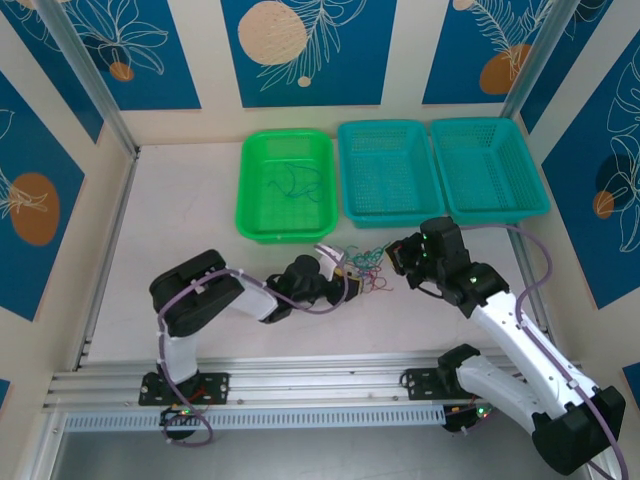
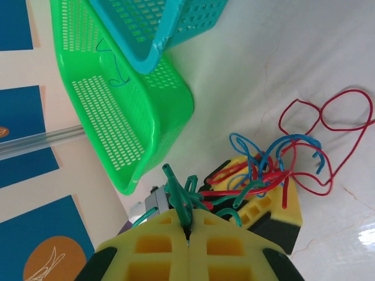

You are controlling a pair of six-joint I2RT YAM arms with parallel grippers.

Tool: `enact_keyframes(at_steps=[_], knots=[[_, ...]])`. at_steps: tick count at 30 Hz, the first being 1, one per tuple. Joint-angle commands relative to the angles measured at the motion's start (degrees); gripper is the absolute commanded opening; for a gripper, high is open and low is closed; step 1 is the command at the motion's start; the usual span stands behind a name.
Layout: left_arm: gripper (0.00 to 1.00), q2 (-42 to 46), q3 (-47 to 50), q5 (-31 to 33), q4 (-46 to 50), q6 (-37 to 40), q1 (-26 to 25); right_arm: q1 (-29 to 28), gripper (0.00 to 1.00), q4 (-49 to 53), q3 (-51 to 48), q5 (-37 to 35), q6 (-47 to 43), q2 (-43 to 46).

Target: Untangle the cables

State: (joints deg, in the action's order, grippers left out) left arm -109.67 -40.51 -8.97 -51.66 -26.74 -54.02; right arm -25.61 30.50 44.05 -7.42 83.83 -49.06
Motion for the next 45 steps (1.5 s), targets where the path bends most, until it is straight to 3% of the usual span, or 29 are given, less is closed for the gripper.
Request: enact_keyframes(at_steps=[1,4,6,11,19,26,30,33,36,41,45], knots=[[0.22,-1.34,-1.69,0.15,-2.09,-0.94,0.26,-0.33,0.00,3.39,2.82,-2.95,1.05,0.45],[0.06,-0.52,0.29,0.64,-3.20,-1.62,0.45,0.58,0.00,7.21,3.76,-6.77,-0.63,0.58],[0.00,1.05,1.84,1.28,-2.97,-1.49,0.56,1.82,0.00,9.40,3.77,-8.98,-1.88,0.71],[0.00,6.40,6.63,3.40,-0.13,-0.73,1.59,8.99,0.00,11.88,1.28,-9.16,-5.09,1.47],[0.00,18.83,15.08,5.41,6.46,1.74,3.78,27.05,0.00,11.71,-6.18,-3.16,-12.36,2.32],[0.00,35.00,18.82,8.95,17.84,4.21,6.82,34.33,0.00,12.70,-10.72,-4.23,-15.28,2.21],[0.00,46.48,20.40,8.07,24.66,4.32,11.91,36.88,0.00,12.43,-11.26,-2.48,-18.00,2.33],[0.00,53.48,17.71,6.25,31.44,6.12,14.01,35.16,0.00,4.06,-13.56,8.68,-24.55,3.71],[0.00,55.81,11.89,7.39,37.72,7.51,16.19,29.37,0.00,-7.87,-17.27,21.04,-28.77,5.05],[0.00,46.07,-0.71,3.96,42.04,4.56,25.91,11.21,0.00,-8.58,-14.62,12.80,-32.68,4.09],[0.00,29.85,-14.55,-1.76,46.50,3.10,31.20,3.27,0.00,-7.05,-10.76,11.35,-34.51,1.15]])
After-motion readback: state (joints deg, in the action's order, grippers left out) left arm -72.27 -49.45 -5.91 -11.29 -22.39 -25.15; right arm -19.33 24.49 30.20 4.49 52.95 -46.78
